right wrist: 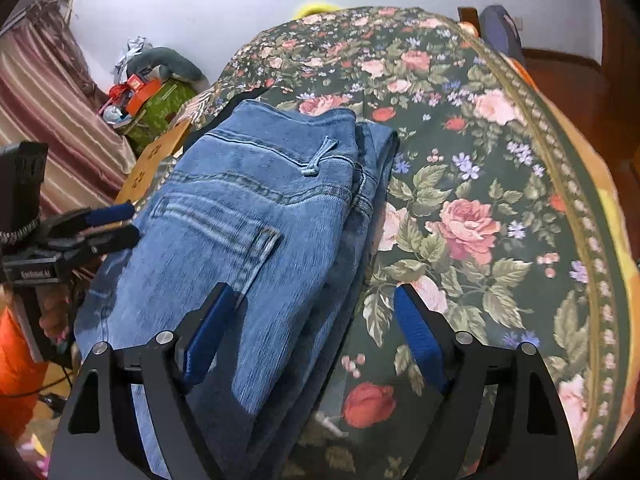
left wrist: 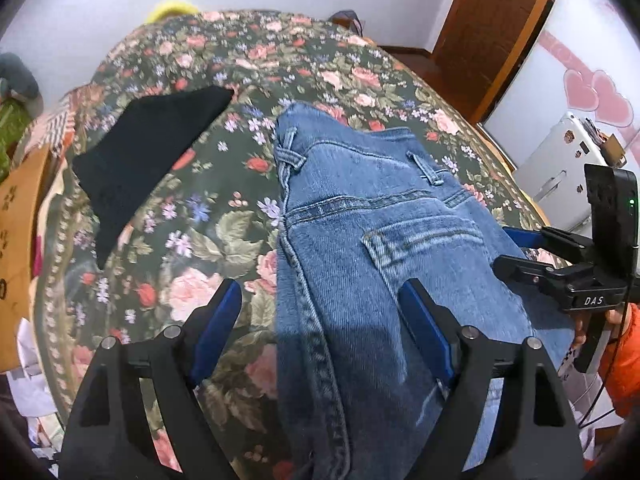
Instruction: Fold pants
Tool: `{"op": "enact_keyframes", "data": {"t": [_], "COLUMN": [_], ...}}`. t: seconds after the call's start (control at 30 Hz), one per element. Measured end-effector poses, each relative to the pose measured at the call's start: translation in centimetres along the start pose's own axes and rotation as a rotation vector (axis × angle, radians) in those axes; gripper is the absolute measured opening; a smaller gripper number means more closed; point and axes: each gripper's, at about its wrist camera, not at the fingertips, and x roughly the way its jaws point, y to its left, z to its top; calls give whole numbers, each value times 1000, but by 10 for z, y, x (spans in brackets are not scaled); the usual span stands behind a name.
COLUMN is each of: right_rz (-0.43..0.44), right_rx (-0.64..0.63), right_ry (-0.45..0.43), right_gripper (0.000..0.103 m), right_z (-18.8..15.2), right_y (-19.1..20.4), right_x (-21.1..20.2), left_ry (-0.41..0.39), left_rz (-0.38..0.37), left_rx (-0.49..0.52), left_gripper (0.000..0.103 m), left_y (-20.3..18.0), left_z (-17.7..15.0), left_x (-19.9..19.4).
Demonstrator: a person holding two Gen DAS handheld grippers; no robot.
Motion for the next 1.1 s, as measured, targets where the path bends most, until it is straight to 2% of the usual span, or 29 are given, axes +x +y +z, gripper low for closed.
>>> {"op": "enact_keyframes", "data": {"t": [0.07, 0.13, 0.23, 0.3, 0.4, 0.43, 0.5, 0.57, 0.6, 0.67, 0.77, 0.83, 0.87, 0.97, 1.1], "right_rz": [30, 55, 110, 128, 177, 186, 193, 187, 178, 150, 135, 131, 120, 139, 131], "right_rx": [23, 37, 41, 31, 41, 38, 21, 14, 10, 13, 24, 8, 0, -17, -79], "right_ry": [13, 26, 49, 57, 79, 84, 87, 75, 67, 49, 33, 27, 21, 3, -43], "right_gripper": [80, 82, 83, 84, 87, 87, 84, 74, 72, 54, 39, 33, 23, 19, 18], "right_z": [6, 8, 12, 15, 20, 22, 23, 24, 24, 24, 24, 22, 22, 19, 18], "right_y": [-4, -6, -8, -8, -11, -11, -8, -6, -4, -3, -2, 3, 5, 14, 40], "right_x": [10, 18, 31, 35, 42, 44, 45, 41, 39, 33, 24, 18, 15, 1, -17], "left_ry": [23, 79, 133, 164, 172, 173, 177, 168, 146, 119, 89, 77, 67, 25, -46], "left_rz": [-21, -59, -100, -148, -191, -200, -233, -229, -203, -162, -137, -138, -137, -113, -82], "left_rx": [-21, -36, -35, -52, -57, -61, -76, -78, -45, -5, 1, -5, -4, 17, 25], "left_gripper": [82, 82, 94, 94, 94, 93, 80, 69, 68, 60, 53, 49, 48, 45, 44], "left_y": [3, 6, 12, 16, 18, 17, 15, 9, 3, -5, -10, -11, -12, -17, -22], "left_z": [4, 12, 22, 24, 27, 29, 33, 37, 38, 36, 33, 29, 26, 17, 7], "left_x": [9, 22, 42, 51, 57, 58, 60, 57, 52, 45, 34, 23, 17, -4, -33]}}
